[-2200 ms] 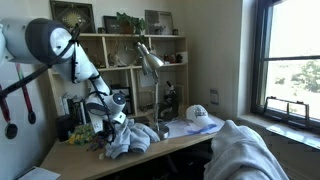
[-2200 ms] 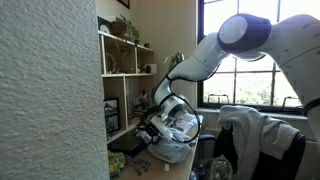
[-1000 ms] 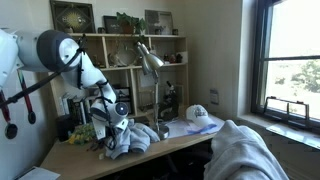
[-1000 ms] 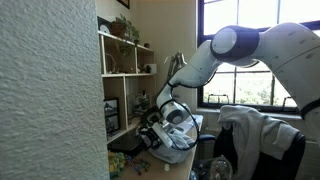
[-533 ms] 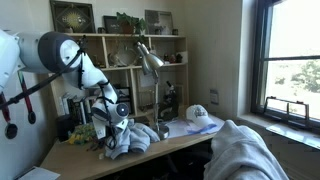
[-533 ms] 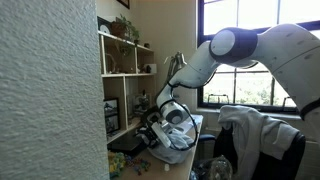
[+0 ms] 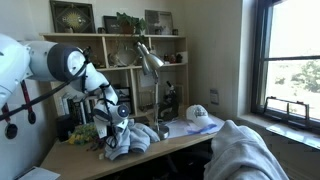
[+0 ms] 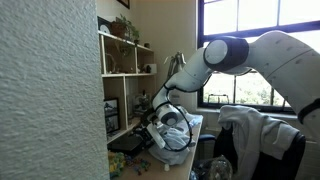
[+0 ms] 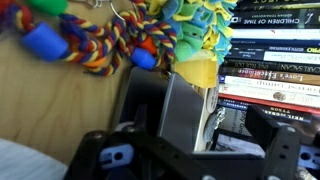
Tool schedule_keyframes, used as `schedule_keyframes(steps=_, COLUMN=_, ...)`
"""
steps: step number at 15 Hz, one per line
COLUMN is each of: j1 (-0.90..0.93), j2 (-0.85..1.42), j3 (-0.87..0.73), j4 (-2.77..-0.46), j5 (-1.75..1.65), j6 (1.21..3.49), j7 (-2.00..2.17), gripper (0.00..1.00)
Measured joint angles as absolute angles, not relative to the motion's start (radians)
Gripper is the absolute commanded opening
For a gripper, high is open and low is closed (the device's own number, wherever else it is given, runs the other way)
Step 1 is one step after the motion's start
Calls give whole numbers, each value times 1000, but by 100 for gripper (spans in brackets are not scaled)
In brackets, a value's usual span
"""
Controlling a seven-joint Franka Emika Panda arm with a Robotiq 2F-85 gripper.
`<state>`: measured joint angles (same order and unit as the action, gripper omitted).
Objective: Open the laptop
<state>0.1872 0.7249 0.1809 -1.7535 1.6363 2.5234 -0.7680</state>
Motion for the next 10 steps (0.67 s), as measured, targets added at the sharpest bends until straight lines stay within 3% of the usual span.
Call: schedule_keyframes(steps=10, j1=200, j2=801, j3=181, j4=-1644, j5=1636, j6=2523, j7=-768, gripper=100)
